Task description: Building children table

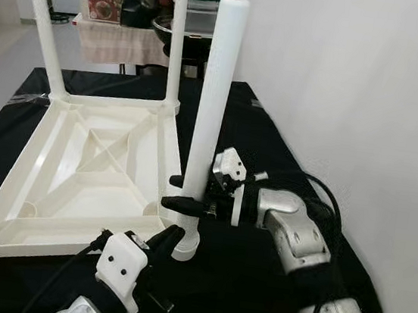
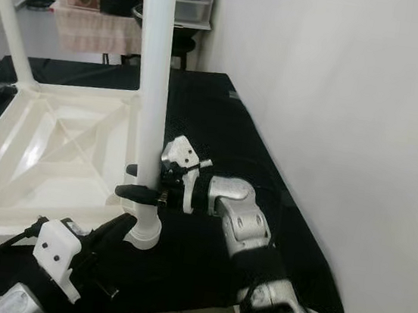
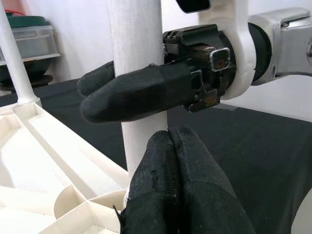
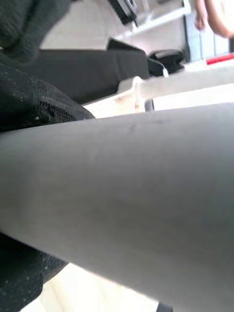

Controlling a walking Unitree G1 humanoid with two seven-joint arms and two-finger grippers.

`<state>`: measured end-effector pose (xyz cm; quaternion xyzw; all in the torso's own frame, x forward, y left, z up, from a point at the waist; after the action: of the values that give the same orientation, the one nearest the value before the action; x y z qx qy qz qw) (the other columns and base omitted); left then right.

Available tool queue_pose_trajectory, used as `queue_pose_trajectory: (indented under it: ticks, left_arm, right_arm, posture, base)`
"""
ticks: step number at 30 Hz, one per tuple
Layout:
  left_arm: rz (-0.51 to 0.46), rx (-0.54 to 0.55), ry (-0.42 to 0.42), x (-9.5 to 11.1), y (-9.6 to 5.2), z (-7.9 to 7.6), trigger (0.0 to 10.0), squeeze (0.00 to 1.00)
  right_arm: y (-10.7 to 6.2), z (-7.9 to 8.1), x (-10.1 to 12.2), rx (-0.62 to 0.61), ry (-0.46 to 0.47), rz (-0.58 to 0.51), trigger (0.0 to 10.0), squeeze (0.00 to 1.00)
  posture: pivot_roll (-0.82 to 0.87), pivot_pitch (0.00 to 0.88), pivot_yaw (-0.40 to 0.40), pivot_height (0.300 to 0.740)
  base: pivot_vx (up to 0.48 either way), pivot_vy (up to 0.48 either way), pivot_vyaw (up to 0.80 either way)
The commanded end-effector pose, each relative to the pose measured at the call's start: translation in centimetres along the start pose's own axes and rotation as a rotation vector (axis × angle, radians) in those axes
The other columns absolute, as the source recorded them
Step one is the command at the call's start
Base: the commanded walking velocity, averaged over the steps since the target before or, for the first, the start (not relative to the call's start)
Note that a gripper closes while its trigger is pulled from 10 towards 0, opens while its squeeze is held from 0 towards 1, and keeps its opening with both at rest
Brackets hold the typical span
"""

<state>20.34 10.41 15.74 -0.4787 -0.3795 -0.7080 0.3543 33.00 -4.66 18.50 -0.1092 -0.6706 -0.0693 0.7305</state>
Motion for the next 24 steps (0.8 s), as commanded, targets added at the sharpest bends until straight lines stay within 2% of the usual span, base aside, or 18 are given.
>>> queue_pose_trajectory:
  ticks: [1,2,3,4,5,6,7,8,13,14,20,21,22,23,24]
  left_arm:
    - [0.001,-0.002,0.012,0.2,-0.2,-0.1,10.0,0.00]
    - [0.001,-0.002,0.012,0.2,-0.2,0.0,10.0,0.00]
    - [0.001,-0.002,0.012,0.2,-0.2,0.0,10.0,0.00]
    - [0.001,-0.002,0.013,0.3,-0.2,0.0,10.0,0.00]
    - [0.001,-0.002,0.013,0.3,-0.3,0.1,10.0,0.00]
    - [0.002,-0.002,0.014,0.2,-0.3,0.1,10.0,0.00]
    - [0.002,-0.002,0.014,0.2,-0.3,0.1,10.0,0.00]
    - [0.002,-0.002,0.014,0.2,-0.3,0.1,10.0,0.00]
    - [0.001,-0.006,0.011,0.2,-0.1,0.0,10.0,0.00]
    - [0.001,-0.004,0.012,0.2,-0.1,0.0,10.0,0.00]
    - [0.001,-0.002,0.014,0.2,-0.1,0.0,10.0,0.00]
    - [0.000,-0.002,0.014,0.2,0.0,0.0,10.0,0.00]
    - [0.000,-0.002,0.014,0.2,0.0,0.0,10.0,0.00]
    - [0.000,-0.002,0.014,0.2,0.0,0.0,10.0,0.00]
    - [0.000,-0.002,0.014,0.2,0.0,0.0,10.0,0.00]
  right_arm:
    - [0.8,-0.1,-1.4,-0.178,0.044,0.021,0.0,0.00]
    - [0.8,-0.7,-2.1,-0.511,0.112,-0.022,0.0,0.00]
    - [0.8,-0.7,-2.1,-0.511,0.112,-0.022,0.0,0.00]
    - [0.5,-0.1,-3.0,-0.672,0.153,-0.023,0.0,0.00]
    - [0.5,0.5,-3.5,-0.737,0.165,-0.027,0.0,0.00]
    - [1.1,1.3,-3.5,-0.709,0.154,-0.031,0.0,0.00]
    - [1.1,1.3,-3.5,-0.709,0.154,-0.031,0.0,0.00]
    - [1.7,1.7,-3.5,-0.656,0.138,-0.030,0.0,0.00]
    - [1.6,-0.1,-1.9,-0.707,0.138,-0.055,0.0,0.00]
    - [1.8,-0.1,-1.8,-0.686,0.136,-0.039,10.0,0.00]
    - [2.4,0.0,-1.1,-0.641,0.127,-0.018,10.0,0.00]
    - [2.8,0.2,0.5,-0.434,0.076,-0.053,10.0,0.96]
    - [2.8,0.2,0.5,-0.434,0.076,-0.053,10.0,0.96]
    - [2.6,0.0,1.5,-0.293,0.016,-0.054,10.0,1.00]
    - [2.6,0.0,1.5,-0.293,0.016,-0.054,10.0,1.00]
  posture:
    - [0.06,0.023,-0.094,0.740]
    - [0.06,0.033,-0.089,0.740]
    - [0.06,0.033,-0.089,0.740]
    - [0.06,0.033,-0.089,0.740]
    - [0.06,0.036,-0.082,0.740]
    - [0.06,0.027,-0.077,0.740]
    - [0.06,0.027,-0.077,0.740]
    - [0.06,0.027,-0.077,0.740]
    - [0.06,0.027,-0.080,0.740]
    - [0.06,0.027,-0.080,0.740]
    - [0.06,0.026,-0.085,0.740]
    - [0.06,0.022,-0.085,0.740]
    - [0.06,0.022,-0.085,0.740]
    - [0.07,0.017,-0.091,0.740]
    - [0.07,0.017,-0.091,0.740]
  base:
    - [0.000,0.000,0.00]
    - [0.000,0.000,0.00]
    - [0.000,0.000,0.00]
    - [0.000,0.000,0.00]
    - [0.000,0.000,0.00]
    - [0.000,0.000,0.00]
    - [0.000,0.000,0.00]
    - [0.000,0.000,0.00]
    - [0.000,0.000,0.00]
    - [0.000,0.000,0.00]
    - [0.000,0.000,0.00]
    - [0.000,0.000,0.00]
    - [0.000,0.000,0.00]
    - [0.000,0.000,0.00]
    - [0.000,0.000,0.00]
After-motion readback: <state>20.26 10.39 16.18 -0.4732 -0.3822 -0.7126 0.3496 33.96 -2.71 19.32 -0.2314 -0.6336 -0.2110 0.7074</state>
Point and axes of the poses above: a point about 5 cm out from each wrist's last joint towards the gripper, its own y axis pointing out of the wrist towards the gripper, its own x axis along the axis of the wrist's last joint, z = x × y, the point moved 2 cm from there along y, pointing out of the wrist towards the gripper, and after that the axes turned 9 degrees about y, right-handed, at the moved point
